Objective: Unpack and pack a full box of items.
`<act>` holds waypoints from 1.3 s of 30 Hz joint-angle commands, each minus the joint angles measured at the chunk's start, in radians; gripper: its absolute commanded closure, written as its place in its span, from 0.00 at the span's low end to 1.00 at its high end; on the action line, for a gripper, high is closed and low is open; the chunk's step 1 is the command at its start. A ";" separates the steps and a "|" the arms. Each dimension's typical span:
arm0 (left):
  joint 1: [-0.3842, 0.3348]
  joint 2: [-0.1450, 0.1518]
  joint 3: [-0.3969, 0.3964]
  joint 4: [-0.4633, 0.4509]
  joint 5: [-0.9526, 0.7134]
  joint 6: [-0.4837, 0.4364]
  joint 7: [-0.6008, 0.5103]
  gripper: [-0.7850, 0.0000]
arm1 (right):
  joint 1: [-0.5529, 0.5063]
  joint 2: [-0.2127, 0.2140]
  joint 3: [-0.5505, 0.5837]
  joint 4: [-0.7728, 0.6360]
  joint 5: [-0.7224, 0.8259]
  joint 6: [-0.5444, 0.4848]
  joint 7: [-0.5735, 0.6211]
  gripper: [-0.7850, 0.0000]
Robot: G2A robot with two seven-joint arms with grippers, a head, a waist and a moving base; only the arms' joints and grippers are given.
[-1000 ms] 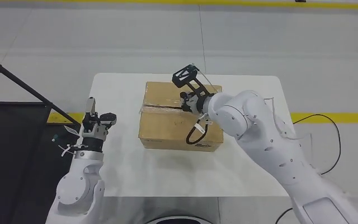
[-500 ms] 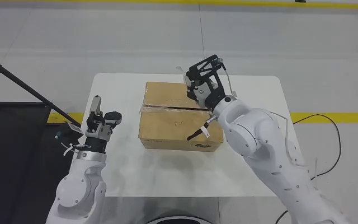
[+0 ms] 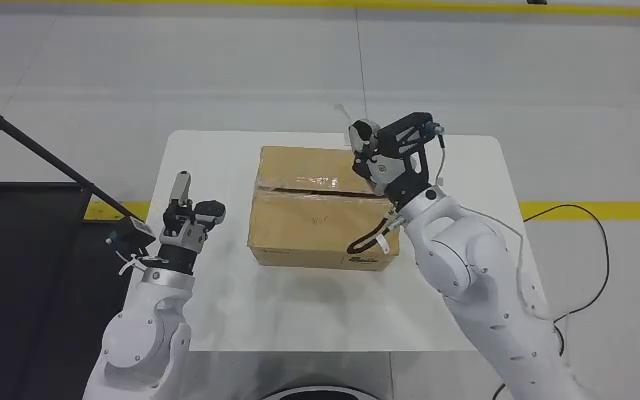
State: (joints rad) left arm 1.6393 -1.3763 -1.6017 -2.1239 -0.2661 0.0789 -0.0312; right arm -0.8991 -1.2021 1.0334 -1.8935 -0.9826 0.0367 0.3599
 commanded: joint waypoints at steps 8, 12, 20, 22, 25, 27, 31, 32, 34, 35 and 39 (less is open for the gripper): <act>-0.051 0.003 0.008 -0.013 -0.004 0.055 -0.028 0.00 | -0.086 0.003 0.053 0.002 0.015 -0.028 -0.033 1.00; -0.111 0.006 0.020 -0.008 -0.005 0.114 -0.057 0.00 | -0.139 0.006 0.079 -0.011 0.011 -0.044 -0.067 1.00; -0.251 0.010 0.075 0.055 -0.008 0.233 -0.123 0.00 | -0.235 0.010 0.116 -0.027 0.018 -0.076 -0.100 1.00; -0.281 0.011 0.090 0.074 0.003 0.250 -0.131 0.00 | -0.244 0.009 0.114 -0.019 0.018 -0.079 -0.103 1.00; -0.314 0.012 0.110 0.102 0.016 0.258 -0.150 0.00 | -0.252 0.007 0.114 -0.012 0.024 -0.083 -0.112 1.00; -0.334 0.012 0.123 0.124 0.015 0.263 -0.165 0.00 | -0.257 0.005 0.115 -0.007 0.033 -0.088 -0.119 1.00; -0.369 0.014 0.143 0.173 0.008 0.262 -0.198 0.00 | -0.263 0.003 0.122 0.005 0.035 -0.090 -0.128 1.00; -0.375 0.014 0.149 0.187 0.009 0.261 -0.207 0.00 | -0.264 0.002 0.122 0.008 0.038 -0.092 -0.130 1.00; -0.388 0.014 0.156 0.213 0.009 0.260 -0.216 0.00 | -0.266 0.001 0.126 0.012 0.041 -0.093 -0.134 1.00; -0.393 0.015 0.158 0.226 0.013 0.258 -0.214 0.00 | -0.267 0.000 0.127 0.013 0.043 -0.096 -0.135 1.00; -0.415 0.014 0.172 0.270 0.008 0.258 -0.205 0.00 | -0.270 -0.001 0.132 0.017 0.045 -0.105 -0.136 1.00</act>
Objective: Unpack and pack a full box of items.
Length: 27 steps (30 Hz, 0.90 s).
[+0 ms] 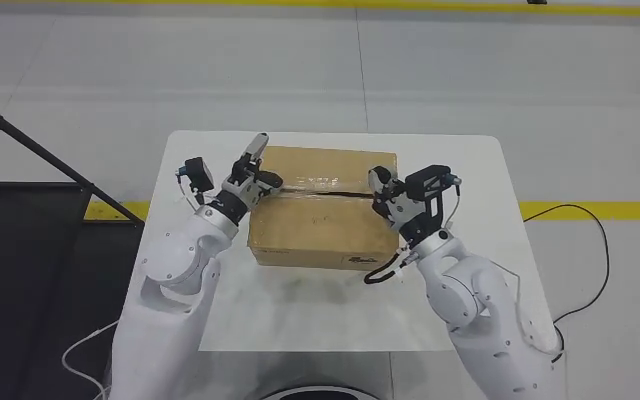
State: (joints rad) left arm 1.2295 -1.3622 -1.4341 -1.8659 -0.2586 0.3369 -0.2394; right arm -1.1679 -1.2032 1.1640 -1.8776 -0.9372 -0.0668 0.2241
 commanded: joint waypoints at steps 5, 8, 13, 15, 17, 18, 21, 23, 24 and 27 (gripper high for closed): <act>-0.026 -0.002 0.035 0.046 0.008 0.002 0.013 0.00 | -0.004 -0.003 0.006 0.009 0.005 -0.012 0.008 1.00; -0.034 -0.003 0.051 0.058 0.014 0.002 0.022 0.00 | -0.004 -0.004 0.005 0.020 0.006 -0.021 0.009 1.00; -0.047 -0.005 0.078 0.068 0.021 0.010 0.032 0.00 | -0.006 -0.007 0.006 0.035 0.009 -0.031 0.003 1.00; -0.050 -0.005 0.094 0.067 0.051 0.010 0.046 0.00 | -0.007 -0.008 0.009 0.039 0.010 -0.035 0.002 1.00; -0.050 -0.006 0.114 0.068 0.074 0.006 0.060 0.00 | -0.010 -0.008 0.011 0.042 0.011 -0.041 0.000 1.00; -0.052 -0.007 0.123 0.069 0.084 0.006 0.067 0.00 | -0.012 -0.009 0.012 0.044 0.011 -0.043 -0.001 1.00; -0.057 -0.010 0.145 0.076 0.090 0.006 0.082 0.00 | -0.014 -0.010 0.015 0.051 0.013 -0.050 -0.003 1.00; -0.062 -0.012 0.157 0.081 0.091 0.007 0.088 0.00 | -0.015 -0.011 0.016 0.055 0.013 -0.053 -0.005 1.00; -0.065 -0.013 0.162 0.084 0.091 0.007 0.091 0.00 | -0.015 -0.011 0.017 0.057 0.014 -0.056 -0.006 1.00; -0.069 -0.016 0.177 0.089 0.093 0.009 0.098 0.00 | -0.014 -0.012 0.020 0.064 0.016 -0.058 -0.006 0.95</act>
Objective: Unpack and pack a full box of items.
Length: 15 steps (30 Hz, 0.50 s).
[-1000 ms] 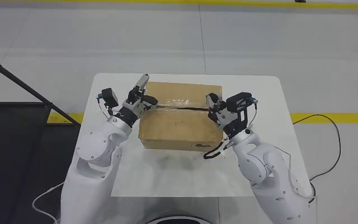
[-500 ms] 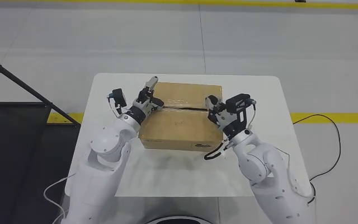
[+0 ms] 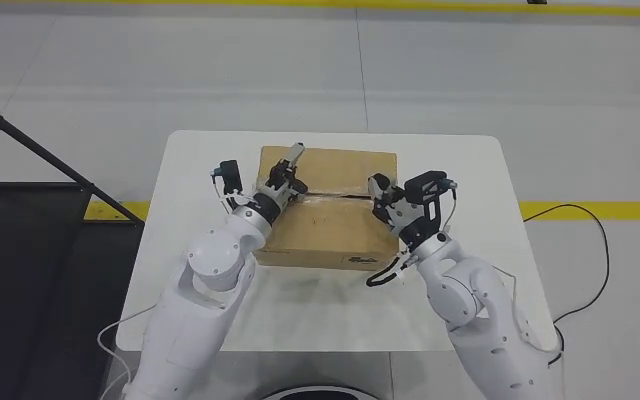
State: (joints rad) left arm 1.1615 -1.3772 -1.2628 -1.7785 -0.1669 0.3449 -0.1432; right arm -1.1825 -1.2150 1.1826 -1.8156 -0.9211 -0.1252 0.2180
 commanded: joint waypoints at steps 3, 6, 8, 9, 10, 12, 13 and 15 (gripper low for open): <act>-0.002 -0.003 0.018 0.002 0.005 0.001 0.008 0.00 | -0.001 -0.002 0.004 0.006 0.003 -0.003 -0.001 0.90; -0.002 -0.004 0.026 0.003 0.008 0.000 0.012 0.00 | -0.004 -0.002 0.009 0.005 0.005 -0.007 -0.001 0.86; -0.003 -0.005 0.029 0.004 0.009 -0.001 0.015 0.00 | -0.009 -0.002 0.014 0.002 0.007 -0.011 -0.001 0.82; -0.003 -0.005 0.031 0.004 0.010 0.000 0.017 0.00 | -0.012 -0.002 0.018 -0.001 0.008 -0.012 -0.002 0.80; -0.004 -0.006 0.033 0.003 0.012 0.000 0.017 0.00 | -0.015 -0.002 0.022 -0.003 0.008 -0.014 -0.003 0.78; -0.004 -0.007 0.036 0.002 0.012 0.001 0.019 0.00 | -0.024 -0.001 0.031 -0.009 0.009 -0.018 -0.009 0.75; -0.005 -0.007 0.038 0.002 0.011 0.001 0.019 0.00 | -0.030 -0.001 0.037 -0.012 0.011 -0.018 -0.012 0.75; -0.004 -0.008 0.042 0.001 0.013 0.001 0.021 0.00 | -0.041 0.000 0.050 -0.018 0.014 -0.019 -0.017 0.73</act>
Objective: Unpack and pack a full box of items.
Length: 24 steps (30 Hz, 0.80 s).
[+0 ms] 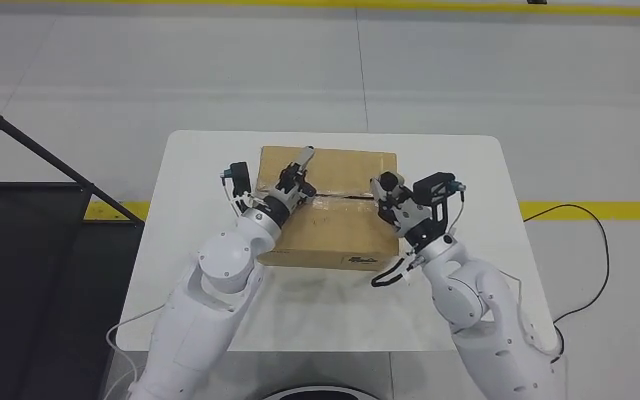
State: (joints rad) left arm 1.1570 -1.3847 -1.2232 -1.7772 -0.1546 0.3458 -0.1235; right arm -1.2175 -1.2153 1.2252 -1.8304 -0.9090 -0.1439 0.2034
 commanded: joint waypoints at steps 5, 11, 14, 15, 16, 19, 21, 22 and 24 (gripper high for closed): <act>-0.002 -0.003 0.015 0.002 0.004 0.002 0.005 0.00 | -0.042 0.004 0.047 -0.021 0.013 -0.006 -0.020 0.70; -0.003 -0.006 0.029 0.000 0.008 0.004 0.010 0.00 | -0.096 0.009 0.098 -0.043 0.045 -0.036 -0.045 0.70; -0.003 -0.008 0.035 -0.004 0.010 0.006 0.011 0.00 | -0.108 0.011 0.116 -0.045 0.060 -0.050 -0.035 0.71; -0.002 -0.008 0.037 -0.005 0.010 0.006 0.011 0.00 | -0.110 0.011 0.119 -0.045 0.062 -0.050 -0.034 0.71; -0.002 -0.009 0.039 -0.007 0.012 0.006 0.012 0.00 | -0.112 0.011 0.123 -0.045 0.067 -0.050 -0.033 0.70; 0.001 -0.010 0.046 -0.013 0.014 0.005 0.012 0.00 | -0.119 0.012 0.137 -0.046 0.088 -0.042 -0.022 0.70; 0.004 -0.011 0.049 -0.016 0.015 0.003 0.011 0.00 | -0.122 0.013 0.154 -0.047 0.124 -0.027 0.011 0.66; 0.004 -0.011 0.051 -0.018 0.016 0.003 0.012 0.00 | -0.124 0.013 0.165 -0.046 0.139 -0.018 0.025 0.64; 0.006 -0.012 0.055 -0.021 0.016 0.003 0.013 0.00 | -0.129 0.015 0.185 -0.048 0.196 -0.016 0.078 0.60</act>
State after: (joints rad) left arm 1.1620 -1.3962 -1.1712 -1.7962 -0.1388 0.3489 -0.1113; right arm -1.3447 -1.2015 1.3978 -1.8766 -0.7486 -0.1580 0.2481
